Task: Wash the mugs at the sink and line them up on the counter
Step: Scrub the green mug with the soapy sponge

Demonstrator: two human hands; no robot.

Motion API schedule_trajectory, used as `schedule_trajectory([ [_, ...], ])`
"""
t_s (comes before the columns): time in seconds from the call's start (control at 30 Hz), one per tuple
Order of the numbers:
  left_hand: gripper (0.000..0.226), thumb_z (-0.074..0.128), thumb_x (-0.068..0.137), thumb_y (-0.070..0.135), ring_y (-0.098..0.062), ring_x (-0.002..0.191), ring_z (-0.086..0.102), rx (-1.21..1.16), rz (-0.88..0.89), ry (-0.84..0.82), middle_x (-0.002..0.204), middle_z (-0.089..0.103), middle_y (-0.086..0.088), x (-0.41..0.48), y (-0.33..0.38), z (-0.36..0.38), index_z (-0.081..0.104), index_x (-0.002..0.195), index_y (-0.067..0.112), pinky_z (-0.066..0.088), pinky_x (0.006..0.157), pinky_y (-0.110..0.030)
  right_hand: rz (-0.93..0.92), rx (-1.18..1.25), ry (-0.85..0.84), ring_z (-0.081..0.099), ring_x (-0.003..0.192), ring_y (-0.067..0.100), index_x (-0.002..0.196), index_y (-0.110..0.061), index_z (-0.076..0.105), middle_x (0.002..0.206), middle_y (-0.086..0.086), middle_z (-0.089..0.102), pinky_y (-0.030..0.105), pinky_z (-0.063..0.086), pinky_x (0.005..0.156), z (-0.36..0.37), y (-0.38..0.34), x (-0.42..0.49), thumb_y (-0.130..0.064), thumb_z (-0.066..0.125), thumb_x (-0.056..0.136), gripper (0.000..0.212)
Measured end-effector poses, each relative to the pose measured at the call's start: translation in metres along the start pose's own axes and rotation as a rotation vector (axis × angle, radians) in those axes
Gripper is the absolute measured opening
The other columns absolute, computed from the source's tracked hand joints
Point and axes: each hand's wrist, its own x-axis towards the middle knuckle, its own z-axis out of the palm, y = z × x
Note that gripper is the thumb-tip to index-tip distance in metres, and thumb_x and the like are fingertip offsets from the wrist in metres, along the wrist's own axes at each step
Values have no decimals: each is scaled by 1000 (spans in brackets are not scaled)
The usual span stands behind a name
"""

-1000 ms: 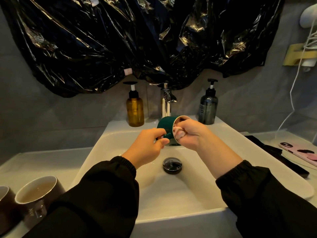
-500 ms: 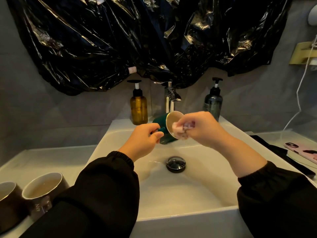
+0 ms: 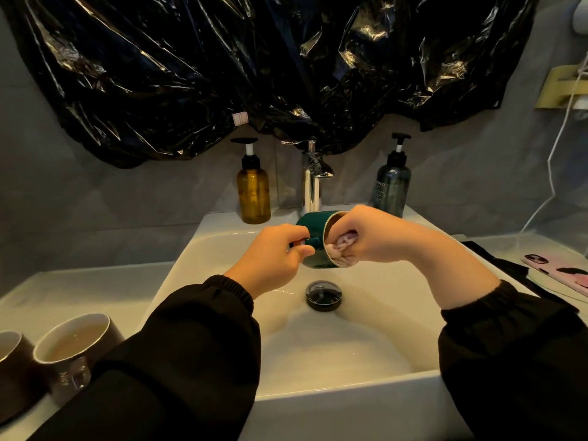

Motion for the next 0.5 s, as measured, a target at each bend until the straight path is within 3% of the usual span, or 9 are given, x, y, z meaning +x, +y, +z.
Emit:
schedule_trajectory([
  [0.1, 14, 51, 95, 14, -19, 83, 51, 4, 21, 14, 90, 56, -7, 0, 2, 1, 52, 82, 19, 39, 70, -18, 68, -232, -50, 52, 79, 18, 106, -12, 61, 86, 0, 52, 21, 39, 62, 15, -8, 7, -6, 55, 91, 17],
  [0.2, 10, 51, 95, 14, -20, 83, 51, 16, 26, 20, 91, 57, -8, 0, 1, 3, 55, 86, 16, 40, 70, -19, 88, -176, -62, 48, 73, 16, 96, -12, 58, 75, -5, 45, 16, 33, 53, 18, -8, 10, -5, 52, 91, 11],
  [0.3, 17, 52, 95, 14, -16, 77, 49, 16, 7, 33, 86, 56, -6, 1, -3, 2, 54, 79, 17, 38, 65, -17, 133, 191, 71, 53, 67, 15, 74, -9, 60, 72, -1, 55, 17, 40, 50, 11, -1, 5, 0, 50, 86, 18],
  [0.37, 16, 52, 95, 15, -15, 73, 47, 24, -8, 94, 82, 54, -6, 3, -7, 1, 56, 80, 12, 37, 63, -19, 306, 498, 279, 55, 63, 13, 80, -14, 68, 73, 2, 60, 18, 43, 48, 13, 1, 4, -2, 54, 88, 21],
  [0.43, 16, 53, 95, 17, -14, 71, 45, 58, -3, 181, 80, 53, -6, 4, -9, 2, 59, 87, 5, 35, 62, -21, 493, 995, 386, 50, 49, 9, 92, -7, 68, 70, 8, 56, 14, 37, 38, 18, -2, 8, 1, 53, 89, 17],
  [0.5, 16, 54, 94, 17, -17, 73, 45, 127, 37, 241, 81, 53, -7, 4, -11, 3, 60, 89, 3, 37, 64, -26, 608, 1506, 354, 43, 38, 5, 89, -1, 59, 68, 11, 51, 9, 27, 31, 20, -9, 16, 1, 46, 95, 14],
])
